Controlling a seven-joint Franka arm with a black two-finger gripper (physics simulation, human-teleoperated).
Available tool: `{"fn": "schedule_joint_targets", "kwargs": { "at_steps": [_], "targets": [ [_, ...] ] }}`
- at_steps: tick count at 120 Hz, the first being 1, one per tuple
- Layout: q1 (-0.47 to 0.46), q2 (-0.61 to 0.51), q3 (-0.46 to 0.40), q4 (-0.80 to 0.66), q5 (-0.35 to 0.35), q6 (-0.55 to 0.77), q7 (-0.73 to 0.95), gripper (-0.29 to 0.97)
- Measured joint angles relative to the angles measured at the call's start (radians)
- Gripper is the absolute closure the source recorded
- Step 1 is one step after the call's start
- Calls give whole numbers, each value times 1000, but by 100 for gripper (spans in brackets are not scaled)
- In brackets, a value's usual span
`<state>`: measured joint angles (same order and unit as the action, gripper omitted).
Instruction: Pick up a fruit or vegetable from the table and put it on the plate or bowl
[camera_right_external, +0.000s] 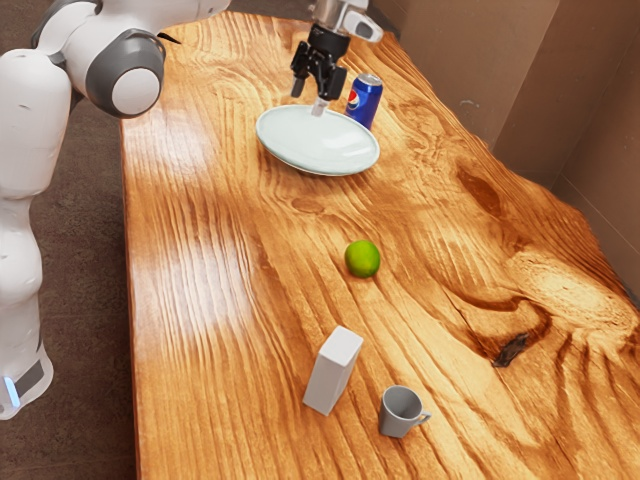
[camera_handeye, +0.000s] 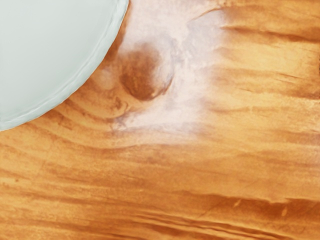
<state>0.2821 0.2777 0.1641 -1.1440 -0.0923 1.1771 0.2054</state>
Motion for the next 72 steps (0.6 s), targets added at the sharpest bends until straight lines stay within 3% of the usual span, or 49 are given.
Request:
{"fn": "schedule_joint_targets", "kwargs": {
  "at_steps": [26,41,57,72],
  "targets": [
    [1,-16,3,6,-6,60,44,0],
    [-11,-210,-17,159,-8,84,145,0],
    [-100,-432,-65,182,-3,99,323,0],
    [-129,-311,-89,152,55,84,460,0]
  ]
}}
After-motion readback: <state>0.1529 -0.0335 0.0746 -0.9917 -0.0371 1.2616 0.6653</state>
